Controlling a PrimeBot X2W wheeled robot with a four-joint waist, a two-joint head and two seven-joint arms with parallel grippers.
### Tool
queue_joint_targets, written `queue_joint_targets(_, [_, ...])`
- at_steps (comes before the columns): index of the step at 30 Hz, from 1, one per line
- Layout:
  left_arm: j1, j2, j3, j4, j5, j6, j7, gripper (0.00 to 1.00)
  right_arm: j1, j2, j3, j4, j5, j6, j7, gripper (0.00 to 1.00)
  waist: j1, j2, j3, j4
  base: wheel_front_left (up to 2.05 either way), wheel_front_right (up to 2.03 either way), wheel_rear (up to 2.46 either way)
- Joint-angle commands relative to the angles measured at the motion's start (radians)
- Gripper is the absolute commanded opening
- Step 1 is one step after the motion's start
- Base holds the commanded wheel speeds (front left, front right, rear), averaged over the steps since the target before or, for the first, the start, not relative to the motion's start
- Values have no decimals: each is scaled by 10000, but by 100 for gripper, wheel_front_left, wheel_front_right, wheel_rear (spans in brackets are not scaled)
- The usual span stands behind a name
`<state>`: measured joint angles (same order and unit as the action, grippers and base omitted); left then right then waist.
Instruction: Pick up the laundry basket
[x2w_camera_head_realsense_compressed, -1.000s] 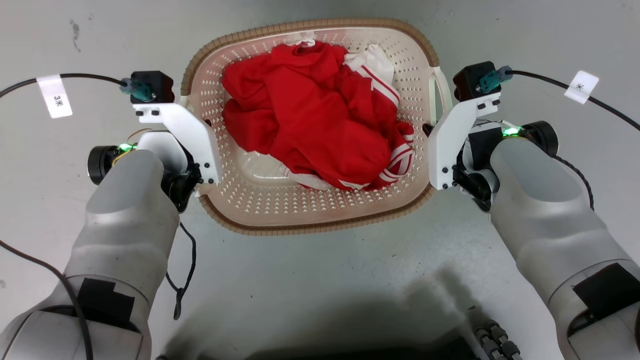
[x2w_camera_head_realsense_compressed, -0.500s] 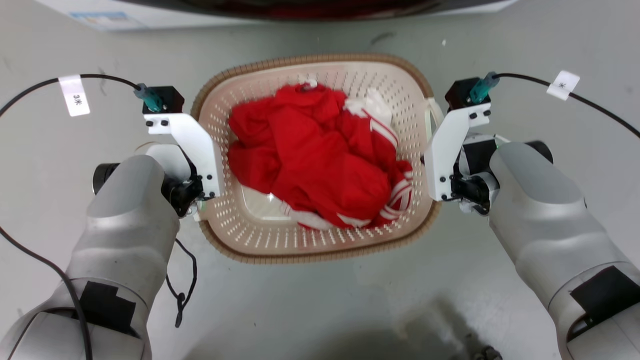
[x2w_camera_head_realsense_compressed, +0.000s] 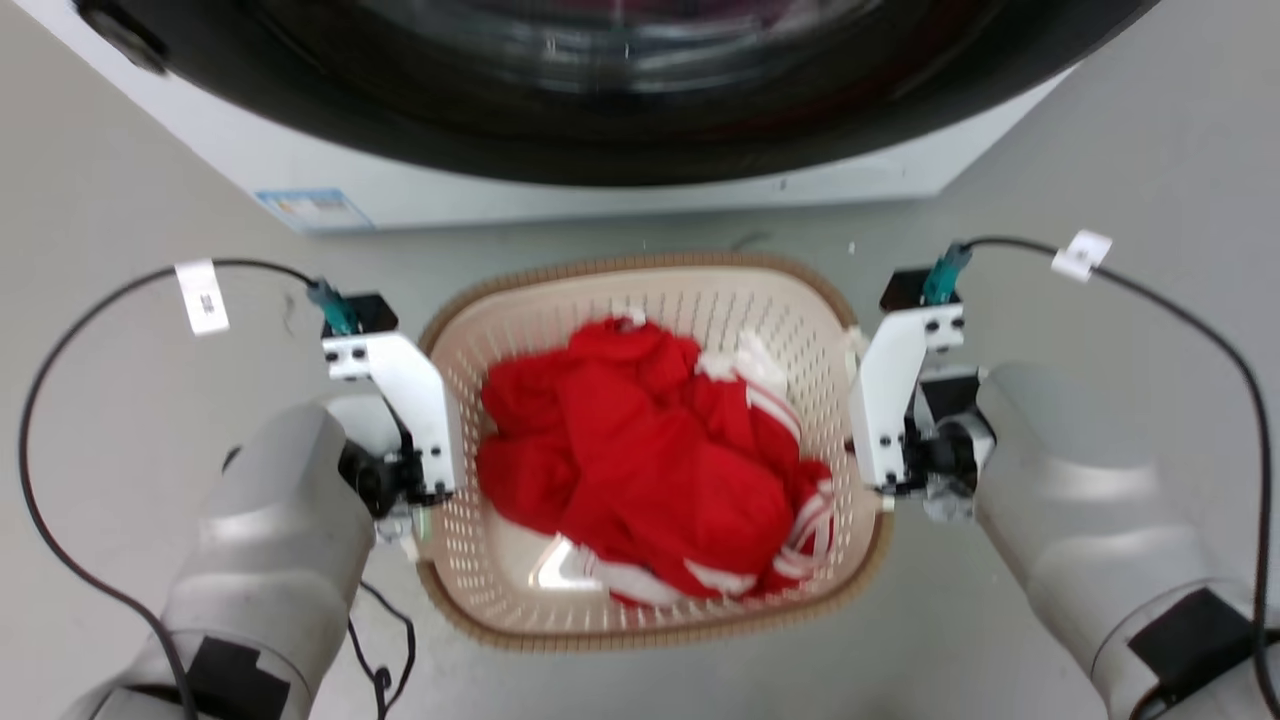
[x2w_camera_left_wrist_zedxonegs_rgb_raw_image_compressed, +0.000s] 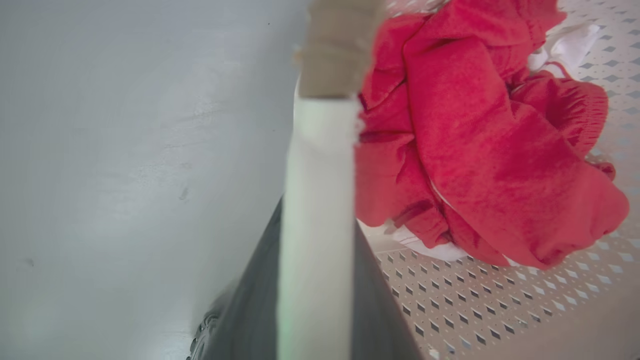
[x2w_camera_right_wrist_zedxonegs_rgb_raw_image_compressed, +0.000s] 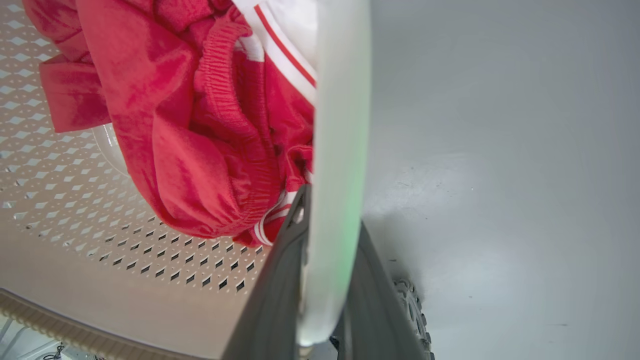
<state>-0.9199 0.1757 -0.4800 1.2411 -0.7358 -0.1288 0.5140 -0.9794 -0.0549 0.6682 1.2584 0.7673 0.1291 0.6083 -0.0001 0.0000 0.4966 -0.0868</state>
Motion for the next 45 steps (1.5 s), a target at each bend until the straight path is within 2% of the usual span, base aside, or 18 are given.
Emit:
queue_joint_targets(1, [172, -134, -73, -55, -81, -24, 98, 0, 159, 88, 79, -97, 131, 28, 170, 0, 1, 0, -653, 8, 0, 0, 0])
queue_joint_targets(11, [763, -227, -296, -20, -664, -30, 946, 0, 928, 119, 296, -50, 884, 29, 1122, 0, 1, 0, -2195, -4, 0, 0, 0])
queue_joint_targets(24, [1619, -241, -438, 162, -1245, -32, 1949, 0, 1706, 119, 725, 9, 1456, 30, 2032, 0, 1, 0, -3641, 1, 0, 0, 0])
queue_joint_targets(35, [2543, -409, -578, 189, -1550, -35, 2099, 0, 2503, 121, 1125, 108, 1676, 30, 2273, 0, 1, 0, -4763, 60, 0, 0, 0])
queue_joint_targets(45, [2830, -475, -778, 68, -1708, -58, 1988, 0, 2626, 129, 1412, 166, 1675, 30, 2153, 0, 1, 0, -5105, 119, 0, 0, 0])
